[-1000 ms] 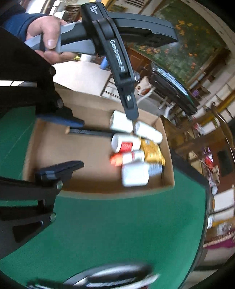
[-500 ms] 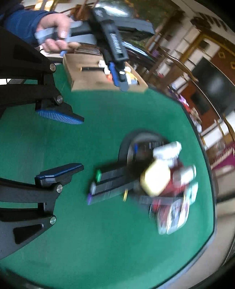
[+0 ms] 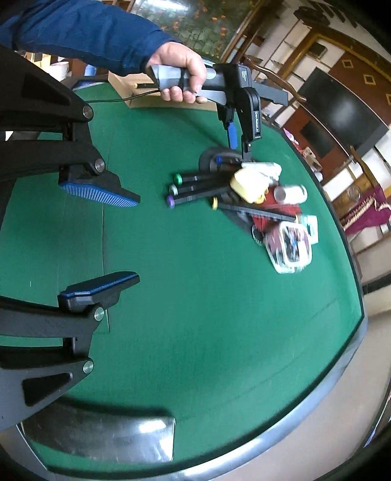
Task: Organize objects
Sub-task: 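Grasp a blue-capped black marker with the left tool while the right tool grasps a yellow-capped marker, then carry both black markers over to the cardboard tray with both tools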
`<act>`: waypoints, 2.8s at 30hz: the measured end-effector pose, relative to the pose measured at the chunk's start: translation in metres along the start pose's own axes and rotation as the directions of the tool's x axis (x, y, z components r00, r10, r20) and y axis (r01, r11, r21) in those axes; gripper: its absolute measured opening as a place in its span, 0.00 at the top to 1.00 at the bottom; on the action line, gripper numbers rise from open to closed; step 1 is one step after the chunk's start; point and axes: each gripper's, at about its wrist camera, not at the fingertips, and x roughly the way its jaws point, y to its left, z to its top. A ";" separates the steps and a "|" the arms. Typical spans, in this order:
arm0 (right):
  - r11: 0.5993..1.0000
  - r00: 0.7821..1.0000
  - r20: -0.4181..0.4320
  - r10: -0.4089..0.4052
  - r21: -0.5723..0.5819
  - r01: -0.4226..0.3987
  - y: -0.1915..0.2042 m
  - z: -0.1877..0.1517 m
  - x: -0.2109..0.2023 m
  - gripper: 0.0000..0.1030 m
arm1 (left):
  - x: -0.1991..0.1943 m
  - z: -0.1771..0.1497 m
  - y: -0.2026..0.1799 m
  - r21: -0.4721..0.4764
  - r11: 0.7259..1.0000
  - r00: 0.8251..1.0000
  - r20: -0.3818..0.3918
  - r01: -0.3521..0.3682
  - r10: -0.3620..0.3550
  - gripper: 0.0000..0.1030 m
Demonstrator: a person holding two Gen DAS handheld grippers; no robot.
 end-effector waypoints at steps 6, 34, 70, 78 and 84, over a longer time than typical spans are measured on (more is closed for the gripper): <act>1.000 1.000 0.002 0.003 0.020 -0.003 -0.021 0.007 -0.002 0.53 | 0.015 0.014 -0.006 0.034 0.994 0.994 0.032 -0.102 0.101 0.75; 0.980 0.983 -0.018 -0.185 -0.074 0.183 0.060 0.159 0.157 0.83 | -0.039 -0.118 0.057 0.038 0.996 0.993 0.094 -0.077 0.073 0.86; 0.959 0.996 -0.080 0.044 -0.277 -0.064 0.125 -0.018 0.078 0.84 | -0.107 -0.229 0.035 0.209 0.968 0.977 0.188 -0.142 0.102 0.86; 0.953 0.995 -0.087 0.056 -0.292 -0.079 0.140 -0.021 0.084 0.84 | -0.123 -0.227 0.049 0.200 0.966 0.968 0.220 -0.167 0.122 0.86; 0.954 0.994 -0.093 0.059 -0.289 -0.084 0.149 -0.023 0.086 0.84 | -0.131 -0.227 0.055 0.199 0.965 0.963 0.238 -0.173 0.124 0.86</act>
